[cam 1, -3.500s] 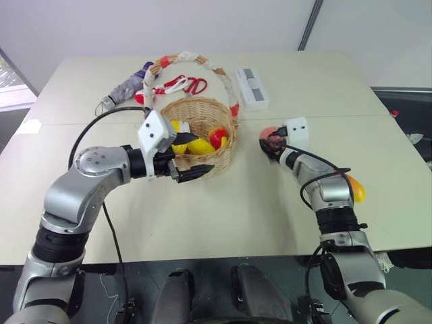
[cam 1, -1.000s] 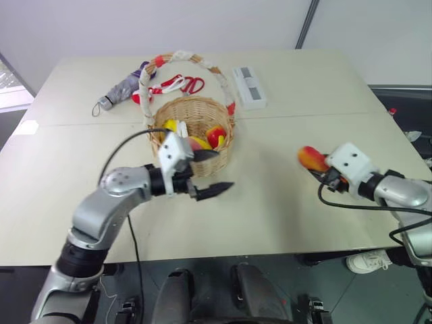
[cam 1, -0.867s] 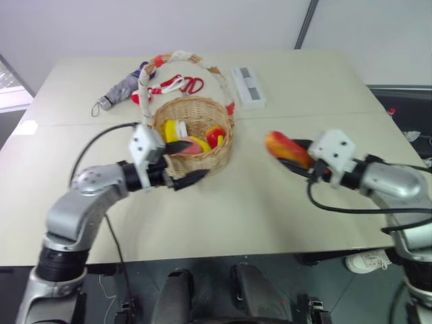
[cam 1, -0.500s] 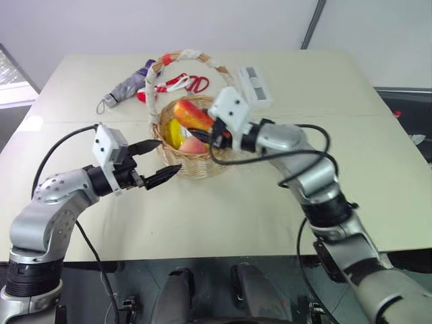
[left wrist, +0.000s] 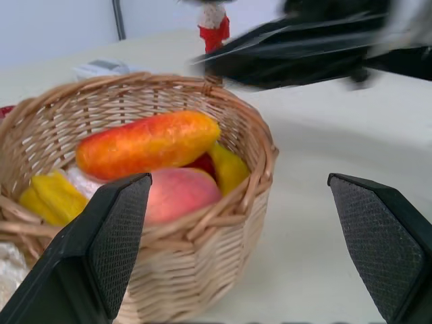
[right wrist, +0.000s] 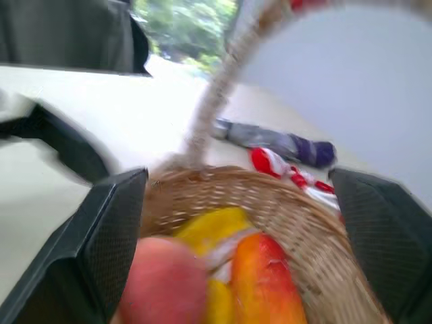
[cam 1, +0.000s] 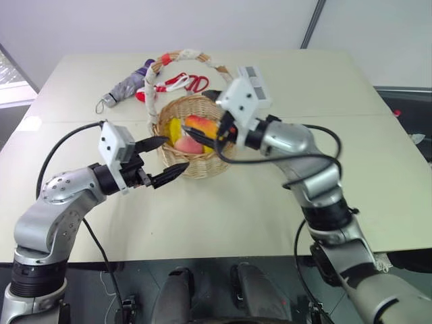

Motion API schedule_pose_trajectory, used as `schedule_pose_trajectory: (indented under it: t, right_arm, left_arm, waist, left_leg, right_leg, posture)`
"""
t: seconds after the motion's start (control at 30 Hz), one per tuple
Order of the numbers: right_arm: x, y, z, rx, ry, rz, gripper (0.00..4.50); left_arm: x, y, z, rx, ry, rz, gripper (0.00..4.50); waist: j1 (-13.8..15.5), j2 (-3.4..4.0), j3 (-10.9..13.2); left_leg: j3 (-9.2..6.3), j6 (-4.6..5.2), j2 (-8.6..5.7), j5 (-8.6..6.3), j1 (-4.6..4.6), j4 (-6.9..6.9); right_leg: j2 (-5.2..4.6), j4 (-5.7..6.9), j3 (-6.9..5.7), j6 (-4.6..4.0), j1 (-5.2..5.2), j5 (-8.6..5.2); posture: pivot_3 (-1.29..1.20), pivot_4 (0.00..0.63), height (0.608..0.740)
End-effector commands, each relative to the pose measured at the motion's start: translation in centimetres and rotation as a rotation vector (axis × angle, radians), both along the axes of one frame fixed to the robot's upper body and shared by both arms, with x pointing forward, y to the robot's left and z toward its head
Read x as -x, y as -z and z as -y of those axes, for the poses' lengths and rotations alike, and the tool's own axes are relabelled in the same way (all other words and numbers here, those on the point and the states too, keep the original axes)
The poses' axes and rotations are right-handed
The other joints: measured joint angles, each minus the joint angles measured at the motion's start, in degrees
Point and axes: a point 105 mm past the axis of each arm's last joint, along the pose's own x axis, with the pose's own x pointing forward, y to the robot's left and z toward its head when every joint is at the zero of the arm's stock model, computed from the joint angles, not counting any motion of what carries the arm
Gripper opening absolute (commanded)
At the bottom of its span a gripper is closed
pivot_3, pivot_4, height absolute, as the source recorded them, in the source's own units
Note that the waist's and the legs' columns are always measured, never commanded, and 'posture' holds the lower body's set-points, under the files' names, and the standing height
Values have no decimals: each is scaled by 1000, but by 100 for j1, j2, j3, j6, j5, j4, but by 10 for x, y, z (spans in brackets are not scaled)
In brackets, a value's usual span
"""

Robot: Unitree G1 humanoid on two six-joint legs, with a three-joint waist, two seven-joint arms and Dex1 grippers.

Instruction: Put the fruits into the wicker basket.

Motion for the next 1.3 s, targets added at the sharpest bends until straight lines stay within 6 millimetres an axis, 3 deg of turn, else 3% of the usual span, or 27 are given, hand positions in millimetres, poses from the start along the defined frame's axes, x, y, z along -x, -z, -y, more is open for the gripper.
schedule_pose_trajectory:
  t: [0.03,0.17,0.27,0.47,0.57,0.8,0.83,0.9,0.97,1.03,1.17,1.3]
  right_arm:
    - [14,1,32,-92,33,-75,4472]
    - [-3,17,48,-118,176,-151,4472]
    - [-29,22,52,-157,305,-168,4472]
    - [-70,24,43,-237,407,-166,4472]
    - [-78,25,42,-277,405,-172,3719]
    - [-78,18,45,-345,386,-148,300]
    - [-76,16,46,-346,386,-136,44]
    - [-74,11,54,-342,407,-98,44]
    - [-72,5,71,-336,468,-50,44]
    - [-71,-1,101,-326,566,-2,44]
    - [-64,-11,172,-321,778,69,44]
    - [-57,-8,239,-309,1013,100,44]
  left_arm:
    - [0,-6,6,24,26,23,4500]
    - [-2,-5,11,43,44,16,4500]
    - [-5,-5,14,54,51,18,4500]
    - [-6,-5,20,67,63,24,4500]
    - [-5,-7,20,73,49,33,4500]
    - [1,-6,18,78,28,36,4500]
    - [1,-6,19,79,28,36,4500]
    - [0,-6,20,85,32,36,4500]
    - [0,-7,22,90,37,35,4500]
    - [0,-6,24,90,51,32,4500]
    - [-3,-6,28,95,73,27,4500]
    - [-7,-5,34,102,100,26,4500]
  waist:
    - [1,0,0]
    - [-52,2,1]
    - [-62,3,0]
    - [-32,3,1]
    - [-28,3,1]
    - [-26,3,1]
    - [-26,4,1]
    - [-31,4,1]
    - [-26,5,1]
    - [-4,4,1]
    - [96,4,1]
    - [125,5,1]
  left_leg:
    - [-1,0,0,0,1,1]
    - [5,0,2,0,11,5]
    - [10,0,4,1,24,0]
    - [11,-3,18,2,19,-5]
    - [12,-3,16,2,14,-6]
    - [12,-3,12,2,11,-5]
    - [12,-3,11,2,11,-4]
    - [13,-4,10,2,12,-4]
    - [13,-4,10,2,11,-5]
    - [12,-4,7,2,7,-5]
    - [12,-3,-5,2,1,-3]
    - [16,-3,-8,2,1,-4]
  right_leg:
    - [-1,0,1,0,1,0]
    - [6,6,8,1,4,0]
    - [23,9,9,-1,6,0]
    - [56,6,12,-12,4,4]
    - [46,2,13,-12,3,4]
    - [12,3,9,-10,1,5]
    - [13,3,7,-9,1,5]
    - [14,4,6,-9,1,5]
    - [15,4,6,-9,1,5]
    - [13,2,3,-9,0,5]
    - [5,-3,2,-8,0,5]
    - [9,-6,2,-8,0,5]
  posture:
    - [0,150,740]
    - [0,150,740]
    - [0,150,740]
    - [0,150,740]
    - [0,150,740]
    - [0,150,740]
    - [0,150,740]
    - [0,150,740]
    - [0,150,740]
    - [0,150,740]
    - [0,150,740]
    - [0,150,740]
